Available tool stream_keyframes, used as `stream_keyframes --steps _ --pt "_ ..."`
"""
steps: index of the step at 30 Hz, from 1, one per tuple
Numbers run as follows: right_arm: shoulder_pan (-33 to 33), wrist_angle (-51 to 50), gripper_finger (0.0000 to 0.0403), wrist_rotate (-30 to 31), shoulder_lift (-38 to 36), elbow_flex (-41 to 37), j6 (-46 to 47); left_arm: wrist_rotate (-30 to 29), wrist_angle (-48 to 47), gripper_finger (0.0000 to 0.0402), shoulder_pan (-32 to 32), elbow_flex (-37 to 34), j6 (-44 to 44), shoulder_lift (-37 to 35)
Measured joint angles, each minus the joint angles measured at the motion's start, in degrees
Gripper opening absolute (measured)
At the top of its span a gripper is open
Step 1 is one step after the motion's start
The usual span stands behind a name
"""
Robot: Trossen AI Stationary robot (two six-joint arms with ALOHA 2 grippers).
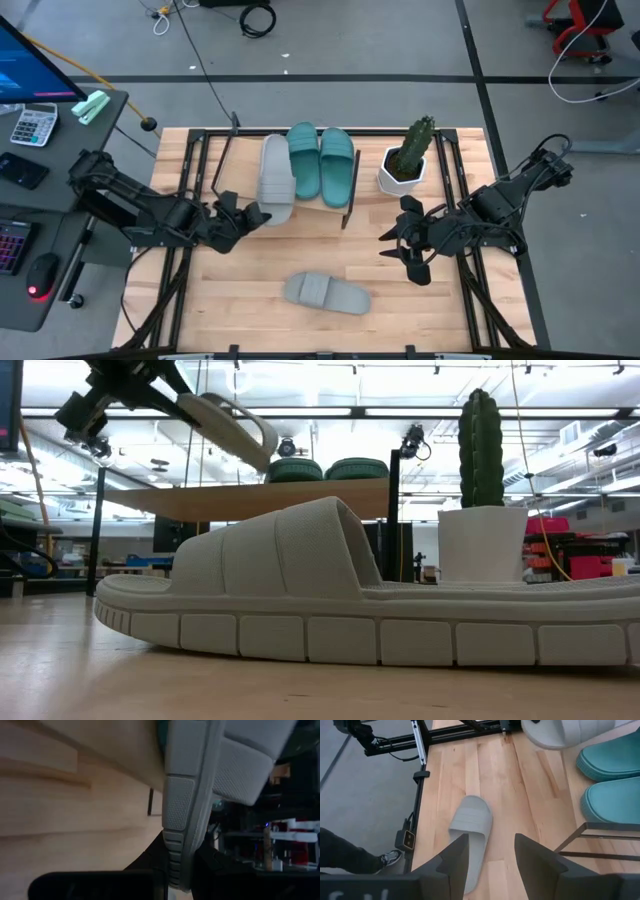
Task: Pick and place slides into the shelf
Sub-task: Put the gray slide on the shelf
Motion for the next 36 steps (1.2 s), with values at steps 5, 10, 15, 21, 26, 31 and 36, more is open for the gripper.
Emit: stream_keyframes --steps 5,10,15,21,26,31,36 --pt "0.0 0.0 0.0164 0.0 0.0 0.0 0.0 -1.1 -0.2 0.0045 -0.9 0.0 0.0 0.0" --pt "0.0 0.0 0.0161 0.0 0.0 0.0 0.0 -4.8 -3.0 0.0045 -1.2 0.0 -4.9 0.0" --pt "0.0 0.0 0.0154 0.0 0.0 0.0 0.0 -4.9 -3.8 0.0045 -1.1 0.0 -5.3 -0.1" --pt "0.0 0.2 0.0148 0.0 0.0 0.0 0.0 -4.8 -3.2 0.0044 -1.6 0.0 -6.0 0.2" --pt "0.0 0.2 0.0149 0.0 0.0 0.0 0.0 -4.8 -2.8 0.0044 -2.9 0.0 -7.7 2.1" --pt "0.0 0.2 0.0148 0.0 0.0 0.0 0.0 -4.7 -2.5 0.0044 -3.9 0.0 -10.3 5.0" --pt "0.0 0.2 0.0149 0.0 0.0 0.0 0.0 -4.5 -2.5 0.0044 -4.1 0.0 -10.5 6.5"
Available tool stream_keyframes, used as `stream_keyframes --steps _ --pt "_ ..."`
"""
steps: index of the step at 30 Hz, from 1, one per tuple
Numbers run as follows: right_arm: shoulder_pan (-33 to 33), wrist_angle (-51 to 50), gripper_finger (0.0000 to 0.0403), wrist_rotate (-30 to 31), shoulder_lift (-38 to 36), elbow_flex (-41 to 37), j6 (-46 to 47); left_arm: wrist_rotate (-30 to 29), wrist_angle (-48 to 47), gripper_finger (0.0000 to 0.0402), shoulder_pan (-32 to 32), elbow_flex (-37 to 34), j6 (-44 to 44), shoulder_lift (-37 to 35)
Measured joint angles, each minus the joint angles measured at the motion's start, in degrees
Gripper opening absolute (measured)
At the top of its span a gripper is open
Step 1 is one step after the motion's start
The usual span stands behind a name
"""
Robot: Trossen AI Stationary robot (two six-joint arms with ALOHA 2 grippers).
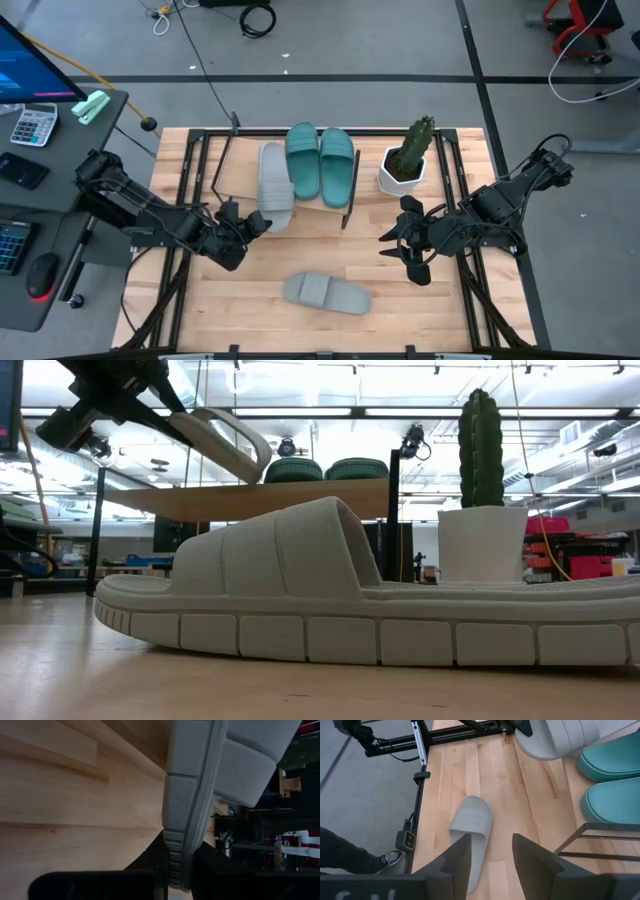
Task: Pick and place slides into the shelf
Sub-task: Put the gray slide on the shelf
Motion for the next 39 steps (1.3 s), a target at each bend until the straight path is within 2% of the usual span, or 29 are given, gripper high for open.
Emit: stream_keyframes --steps 11,24,39 --pt "0.0 0.0 0.0146 -0.1 0.0 0.0 0.5 2.1 0.0 0.0044 -0.8 0.0 1.2 0.0" --pt "0.7 0.0 0.0146 -0.2 0.0 0.0 1.9 -1.3 -0.1 0.0044 -0.9 0.0 -1.6 0.0" --pt "1.5 0.5 0.0146 0.2 0.0 0.0 2.0 -1.3 1.2 0.0044 -0.9 0.0 -1.2 0.0"
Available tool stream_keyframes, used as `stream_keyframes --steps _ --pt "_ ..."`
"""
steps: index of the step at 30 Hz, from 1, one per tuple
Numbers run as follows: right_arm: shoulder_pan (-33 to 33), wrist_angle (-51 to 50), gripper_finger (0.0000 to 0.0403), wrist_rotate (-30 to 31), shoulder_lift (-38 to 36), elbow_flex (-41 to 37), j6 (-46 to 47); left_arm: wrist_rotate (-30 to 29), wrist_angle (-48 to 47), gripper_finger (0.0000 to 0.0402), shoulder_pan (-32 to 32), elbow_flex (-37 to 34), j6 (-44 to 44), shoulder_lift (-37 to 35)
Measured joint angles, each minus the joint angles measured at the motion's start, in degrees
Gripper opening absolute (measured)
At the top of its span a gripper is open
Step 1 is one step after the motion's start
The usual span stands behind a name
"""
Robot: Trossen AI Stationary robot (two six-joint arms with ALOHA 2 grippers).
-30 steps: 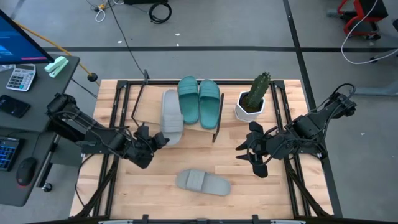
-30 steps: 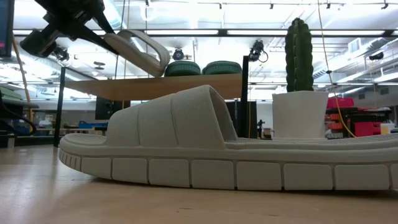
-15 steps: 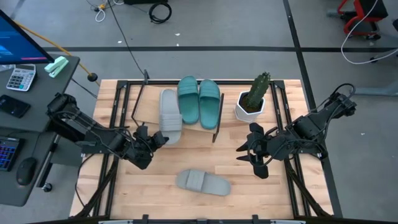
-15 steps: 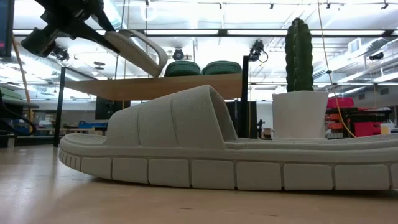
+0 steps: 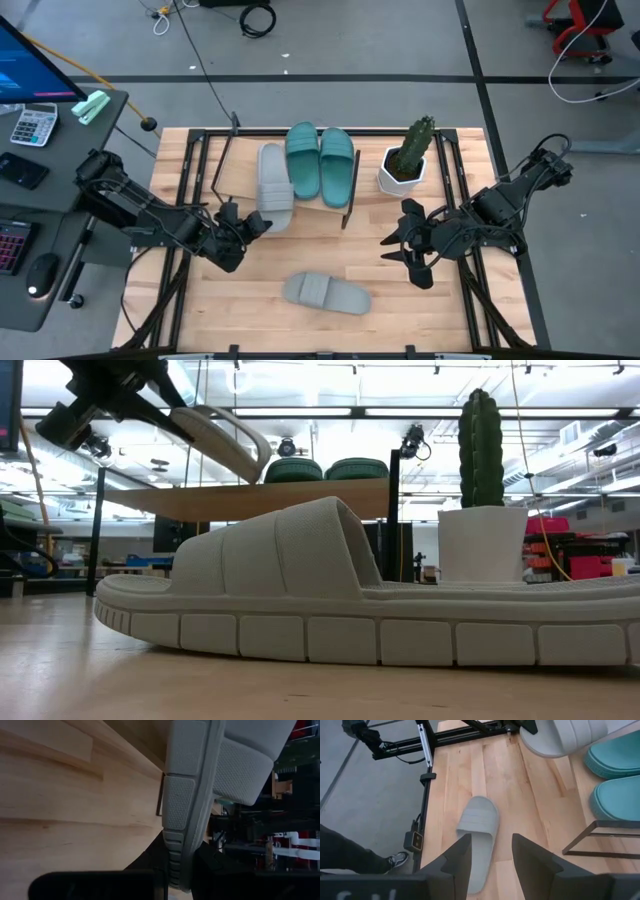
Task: Pick and place slides into the shelf
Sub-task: Put the gray slide on the shelf
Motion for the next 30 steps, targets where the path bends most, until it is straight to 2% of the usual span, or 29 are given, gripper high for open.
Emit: stream_keyframes --steps 3,11,15,23,30 --pt "0.0 0.0 0.0146 0.0 0.0 0.0 0.0 0.1 0.5 0.0046 0.0 0.0 0.0 0.0" --pt "0.0 0.0 0.0146 0.0 0.0 0.0 0.0 0.8 2.2 0.0105 0.0 0.0 1.6 0.0" --pt "0.0 0.0 0.0146 0.0 0.0 0.0 0.0 0.8 2.3 0.0111 0.0 0.0 2.4 0.0" --pt "0.0 0.1 0.0146 0.0 0.0 0.0 0.0 4.2 6.2 0.0111 0.0 0.0 10.0 0.0" --pt "0.0 0.1 0.0146 0.0 0.0 0.0 -0.1 4.3 6.5 0.0134 0.0 0.0 10.3 0.0"
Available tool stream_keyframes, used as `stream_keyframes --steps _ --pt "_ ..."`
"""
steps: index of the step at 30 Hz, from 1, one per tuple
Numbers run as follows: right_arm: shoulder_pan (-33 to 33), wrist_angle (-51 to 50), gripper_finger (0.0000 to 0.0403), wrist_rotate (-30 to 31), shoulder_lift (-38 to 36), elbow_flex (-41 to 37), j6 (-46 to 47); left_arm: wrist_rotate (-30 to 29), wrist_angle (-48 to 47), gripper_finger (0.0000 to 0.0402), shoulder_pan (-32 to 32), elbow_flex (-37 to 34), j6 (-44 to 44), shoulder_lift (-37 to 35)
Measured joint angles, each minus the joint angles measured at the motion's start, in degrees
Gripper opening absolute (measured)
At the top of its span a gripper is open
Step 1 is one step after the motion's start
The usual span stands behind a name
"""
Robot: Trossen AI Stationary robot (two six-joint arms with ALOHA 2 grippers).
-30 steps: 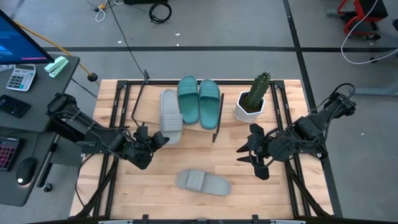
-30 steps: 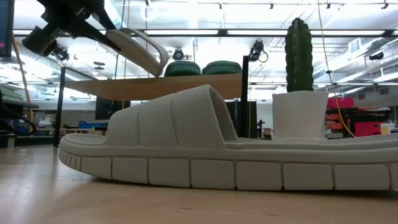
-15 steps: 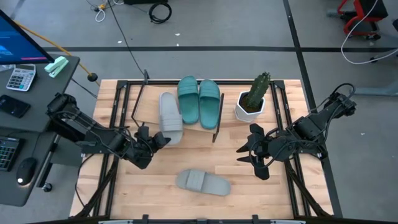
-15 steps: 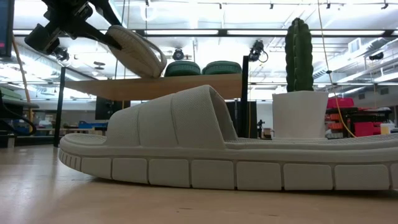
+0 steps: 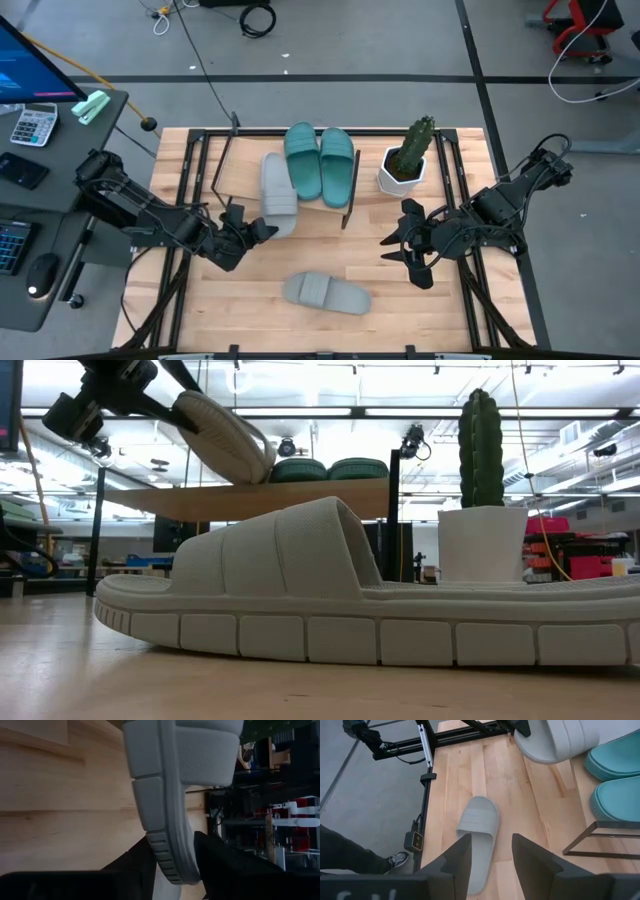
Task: Pick and place slides into the shelf
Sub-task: Put the gray slide on the shelf
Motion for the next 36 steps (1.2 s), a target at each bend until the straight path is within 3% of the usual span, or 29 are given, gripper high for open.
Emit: stream_keyframes --steps 10,15,20,31,36 --pt "0.0 1.2 0.0146 0.0 0.0 0.0 0.0 0.1 -3.7 0.0204 0.0 0.0 1.1 0.0" --pt "0.0 1.3 0.0146 0.0 0.0 0.0 0.0 0.2 -6.2 0.0211 0.0 0.0 -0.4 0.0" --pt "0.0 1.3 0.0146 0.0 0.0 0.0 0.0 0.1 -6.6 0.0175 0.0 0.0 -0.6 -0.1" --pt "0.0 1.3 0.0146 0.0 0.0 0.0 0.0 -0.5 -6.4 0.0056 0.0 0.0 -0.8 -0.3" --pt "0.0 1.3 0.0146 0.0 0.0 0.0 0.0 -1.8 -8.2 0.0046 0.1 0.0 0.1 -2.1"
